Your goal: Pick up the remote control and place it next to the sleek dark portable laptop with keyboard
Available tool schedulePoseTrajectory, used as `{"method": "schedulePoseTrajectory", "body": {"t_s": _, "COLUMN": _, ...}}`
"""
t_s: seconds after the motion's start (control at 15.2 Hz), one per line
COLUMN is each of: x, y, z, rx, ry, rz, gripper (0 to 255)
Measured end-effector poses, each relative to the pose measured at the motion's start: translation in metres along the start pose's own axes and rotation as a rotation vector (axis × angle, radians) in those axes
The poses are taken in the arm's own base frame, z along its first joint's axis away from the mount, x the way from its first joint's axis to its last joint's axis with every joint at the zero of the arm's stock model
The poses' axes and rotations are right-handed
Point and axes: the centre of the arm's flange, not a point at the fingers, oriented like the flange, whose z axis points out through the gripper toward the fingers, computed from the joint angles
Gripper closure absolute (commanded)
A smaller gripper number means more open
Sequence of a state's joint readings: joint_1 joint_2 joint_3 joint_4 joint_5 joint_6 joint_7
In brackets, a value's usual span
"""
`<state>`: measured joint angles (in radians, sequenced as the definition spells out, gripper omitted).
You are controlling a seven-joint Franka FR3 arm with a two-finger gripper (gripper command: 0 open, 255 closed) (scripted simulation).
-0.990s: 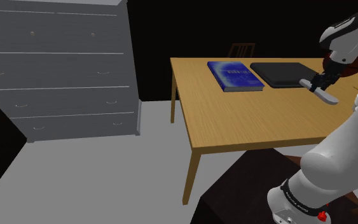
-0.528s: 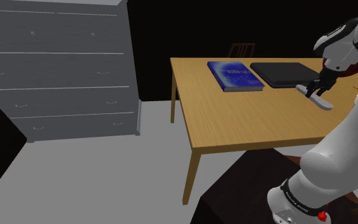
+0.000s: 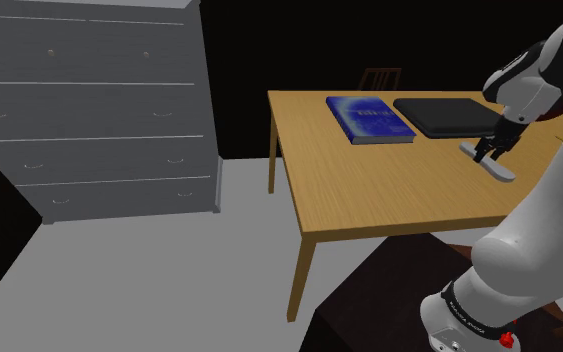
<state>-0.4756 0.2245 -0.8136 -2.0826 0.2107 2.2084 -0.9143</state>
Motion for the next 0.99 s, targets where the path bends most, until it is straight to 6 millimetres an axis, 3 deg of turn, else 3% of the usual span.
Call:
{"method": "schedulePoseTrajectory", "body": {"t_s": 0.4, "x": 0.0, "y": 0.0, "z": 0.003, "rx": 0.0, "ry": 0.0, "rz": 0.0, "gripper": 255}}
{"method": "schedulePoseTrajectory", "body": {"t_s": 0.46, "x": 0.0, "y": 0.0, "z": 0.003, "rx": 0.0, "ry": 0.0, "rz": 0.0, "gripper": 0}}
{"method": "schedulePoseTrajectory", "body": {"t_s": 0.86, "x": 0.0, "y": 0.0, "z": 0.003, "rx": 0.0, "ry": 0.001, "rz": 0.0, "gripper": 0}}
{"method": "schedulePoseTrajectory", "body": {"t_s": 0.99, "x": 0.002, "y": 0.002, "z": -0.013, "rx": -0.001, "ry": 0.002, "rz": 0.0, "gripper": 0}}
